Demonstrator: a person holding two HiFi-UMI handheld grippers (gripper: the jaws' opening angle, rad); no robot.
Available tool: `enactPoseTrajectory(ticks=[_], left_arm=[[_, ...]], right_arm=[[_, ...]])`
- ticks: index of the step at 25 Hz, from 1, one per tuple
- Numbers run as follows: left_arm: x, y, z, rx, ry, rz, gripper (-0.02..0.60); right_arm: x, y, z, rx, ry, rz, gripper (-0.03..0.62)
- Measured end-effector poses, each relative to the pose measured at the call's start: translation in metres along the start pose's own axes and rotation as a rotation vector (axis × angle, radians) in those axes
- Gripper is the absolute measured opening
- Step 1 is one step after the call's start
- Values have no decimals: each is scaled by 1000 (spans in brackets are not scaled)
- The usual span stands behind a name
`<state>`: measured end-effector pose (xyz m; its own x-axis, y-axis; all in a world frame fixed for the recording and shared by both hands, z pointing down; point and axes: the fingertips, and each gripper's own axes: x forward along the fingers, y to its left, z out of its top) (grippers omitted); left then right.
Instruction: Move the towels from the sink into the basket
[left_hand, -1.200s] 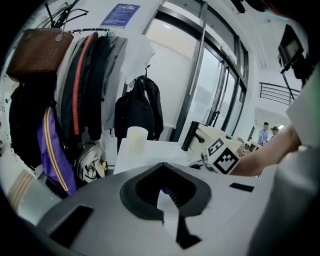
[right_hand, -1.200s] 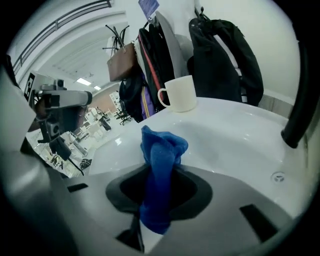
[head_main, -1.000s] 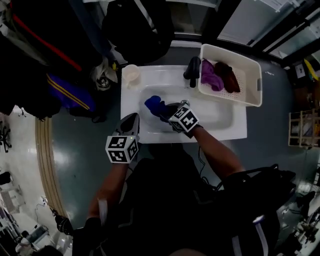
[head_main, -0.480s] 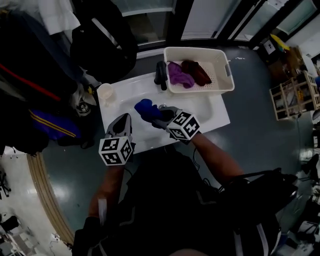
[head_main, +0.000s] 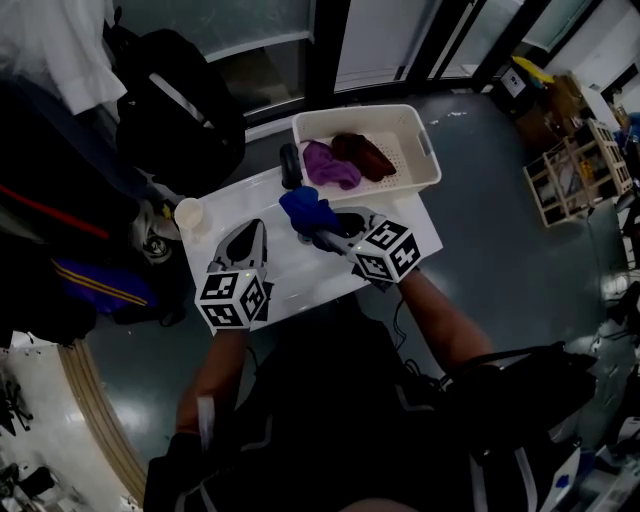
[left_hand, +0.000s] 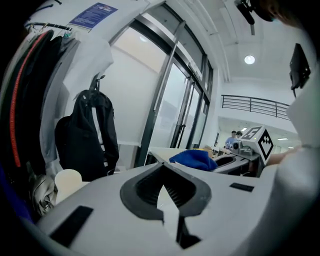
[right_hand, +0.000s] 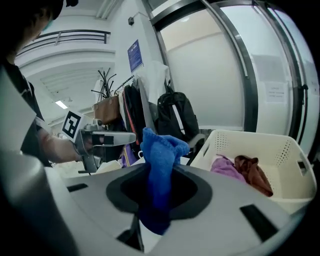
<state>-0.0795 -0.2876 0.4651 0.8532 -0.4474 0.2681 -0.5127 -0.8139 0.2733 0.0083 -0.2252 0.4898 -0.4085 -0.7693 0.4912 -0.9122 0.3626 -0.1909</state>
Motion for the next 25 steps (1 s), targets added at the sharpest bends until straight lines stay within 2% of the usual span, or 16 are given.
enactPoseTrajectory(ticks=[8, 15, 25], left_arm=[[43, -39, 37, 30, -53, -27, 5], [85, -66, 63, 56, -69, -30, 5], [146, -93, 72, 118, -26, -22, 5]], right_arm=[[-51, -67, 25, 14, -62, -69, 106], [-91, -141, 44, 39, -96, -177, 106], [-97, -251, 39, 105, -25, -337, 107]])
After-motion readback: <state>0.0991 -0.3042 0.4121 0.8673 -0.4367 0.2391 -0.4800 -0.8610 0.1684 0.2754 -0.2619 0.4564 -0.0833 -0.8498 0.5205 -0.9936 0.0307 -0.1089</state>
